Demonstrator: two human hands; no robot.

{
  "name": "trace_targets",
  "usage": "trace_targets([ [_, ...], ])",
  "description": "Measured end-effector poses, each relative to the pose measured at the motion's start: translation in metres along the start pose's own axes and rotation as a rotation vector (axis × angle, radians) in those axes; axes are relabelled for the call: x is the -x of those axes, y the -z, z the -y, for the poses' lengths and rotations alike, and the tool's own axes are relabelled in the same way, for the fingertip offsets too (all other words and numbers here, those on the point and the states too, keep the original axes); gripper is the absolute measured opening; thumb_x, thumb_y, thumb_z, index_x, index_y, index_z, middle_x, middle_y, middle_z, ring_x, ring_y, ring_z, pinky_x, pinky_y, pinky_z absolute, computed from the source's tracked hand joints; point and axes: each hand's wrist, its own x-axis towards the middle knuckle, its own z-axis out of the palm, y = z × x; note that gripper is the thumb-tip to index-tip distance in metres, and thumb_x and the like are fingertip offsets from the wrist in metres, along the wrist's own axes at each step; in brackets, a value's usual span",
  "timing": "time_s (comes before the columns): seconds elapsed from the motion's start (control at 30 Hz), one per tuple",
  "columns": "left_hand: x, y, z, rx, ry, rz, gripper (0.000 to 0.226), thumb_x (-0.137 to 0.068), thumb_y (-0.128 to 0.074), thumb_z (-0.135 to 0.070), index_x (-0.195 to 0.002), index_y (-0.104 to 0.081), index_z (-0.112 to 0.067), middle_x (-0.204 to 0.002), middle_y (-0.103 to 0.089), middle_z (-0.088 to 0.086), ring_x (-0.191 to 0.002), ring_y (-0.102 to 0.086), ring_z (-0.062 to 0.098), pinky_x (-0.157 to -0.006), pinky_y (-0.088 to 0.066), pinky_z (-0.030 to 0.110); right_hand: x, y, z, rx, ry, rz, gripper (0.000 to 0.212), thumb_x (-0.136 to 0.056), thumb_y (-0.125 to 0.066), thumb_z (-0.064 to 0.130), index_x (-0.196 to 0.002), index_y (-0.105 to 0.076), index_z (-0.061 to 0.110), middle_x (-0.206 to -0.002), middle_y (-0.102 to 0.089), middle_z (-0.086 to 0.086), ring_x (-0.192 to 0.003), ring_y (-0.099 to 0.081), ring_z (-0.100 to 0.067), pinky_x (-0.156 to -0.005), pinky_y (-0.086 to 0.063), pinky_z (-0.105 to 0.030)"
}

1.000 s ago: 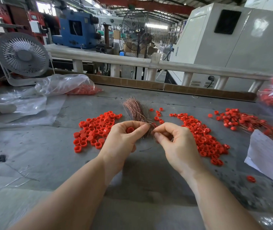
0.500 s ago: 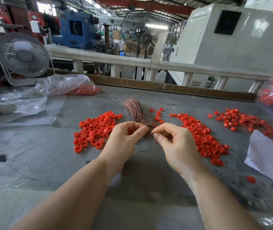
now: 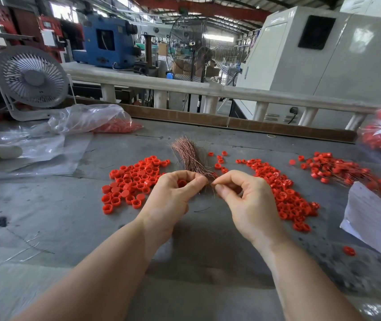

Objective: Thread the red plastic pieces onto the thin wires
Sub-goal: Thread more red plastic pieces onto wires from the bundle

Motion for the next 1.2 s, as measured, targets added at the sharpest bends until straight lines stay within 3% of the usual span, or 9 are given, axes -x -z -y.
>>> trace_targets([
  [0.17, -0.0011, 0.0001, 0.001, 0.086, 0.07, 0.102, 0.023, -0.089, -0.059, -0.014, -0.066, -0.062, -0.017, -0.05, -0.03, -0.009, -0.042, -0.022, 0.004, -0.039, -0.024, 0.014, -0.0004, 0.002, 0.0003, -0.012, -0.006, 0.004, 0.015, -0.081, -0.067, 0.002, -0.074, -0.069, 0.016, -0.065, -0.064, 0.005, -0.062, -0.057, -0.013, -0.063, -0.046, -0.03],
  [0.33, -0.0023, 0.0022, 0.0024, 0.122, 0.105, 0.023, 0.02, -0.088, -0.059, -0.016, -0.073, -0.072, -0.013, -0.048, -0.026, -0.008, -0.039, -0.022, 0.004, -0.036, -0.024, 0.014, -0.0003, 0.0034, 0.0007, 0.0, -0.015, -0.019, 0.015, -0.08, -0.066, 0.001, -0.074, -0.07, 0.015, -0.065, -0.062, 0.01, -0.063, -0.054, -0.007, -0.062, -0.042, -0.02],
  [0.53, -0.0032, 0.0046, 0.0021, 0.128, 0.13, -0.029, 0.021, -0.089, -0.059, -0.017, -0.074, -0.073, -0.012, -0.048, -0.023, -0.006, -0.042, -0.02, 0.006, -0.037, -0.023, 0.016, 0.0006, 0.0017, 0.0004, 0.046, -0.015, -0.046, 0.018, -0.081, -0.066, 0.002, -0.074, -0.07, 0.018, -0.067, -0.064, 0.009, -0.065, -0.058, -0.011, -0.066, -0.049, -0.03],
  [0.73, -0.003, 0.0046, 0.001, 0.122, 0.086, -0.05, 0.007, -0.082, -0.066, -0.013, -0.076, -0.071, -0.012, -0.04, -0.035, -0.013, -0.036, -0.026, 0.003, -0.037, -0.025, 0.014, 0.001, 0.0012, 0.0008, 0.061, -0.012, -0.034, 0.017, -0.082, -0.066, 0.003, -0.075, -0.07, 0.018, -0.066, -0.064, 0.011, -0.064, -0.058, -0.008, -0.066, -0.049, -0.032],
  [0.87, -0.0028, 0.0031, 0.0007, 0.074, 0.044, -0.047, 0.006, -0.082, -0.067, -0.011, -0.079, -0.071, -0.013, -0.039, -0.043, -0.013, -0.036, -0.032, 0.002, -0.037, -0.027, 0.013, 0.0013, 0.0009, 0.0015, 0.061, -0.004, -0.013, 0.017, -0.081, -0.066, 0.003, -0.075, -0.07, 0.018, -0.065, -0.062, 0.013, -0.064, -0.057, -0.007, -0.065, -0.049, -0.03],
  [1.03, -0.0028, 0.0023, 0.0027, 0.0, 0.002, -0.066, 0.018, -0.082, -0.068, -0.012, -0.065, -0.07, -0.019, -0.052, -0.048, -0.008, -0.045, -0.032, 0.005, -0.04, -0.025, 0.017, 0.0013, 0.0006, 0.0016, 0.054, 0.005, -0.009, 0.017, -0.081, -0.066, 0.002, -0.074, -0.069, 0.018, -0.064, -0.062, 0.012, -0.063, -0.056, -0.006, -0.064, -0.047, -0.027],
  [1.2, -0.0021, -0.0007, 0.0007, -0.309, -0.158, -0.063, 0.015, -0.086, -0.063, -0.011, -0.072, -0.063, -0.017, -0.048, -0.044, -0.014, -0.04, -0.035, 0.001, -0.043, -0.028, 0.009, 0.0021, 0.0008, 0.0023, 0.081, 0.055, -0.048, 0.016, -0.08, -0.066, 0.001, -0.074, -0.069, 0.015, -0.066, -0.062, 0.007, -0.062, -0.055, -0.009, -0.062, -0.045, -0.027],
])
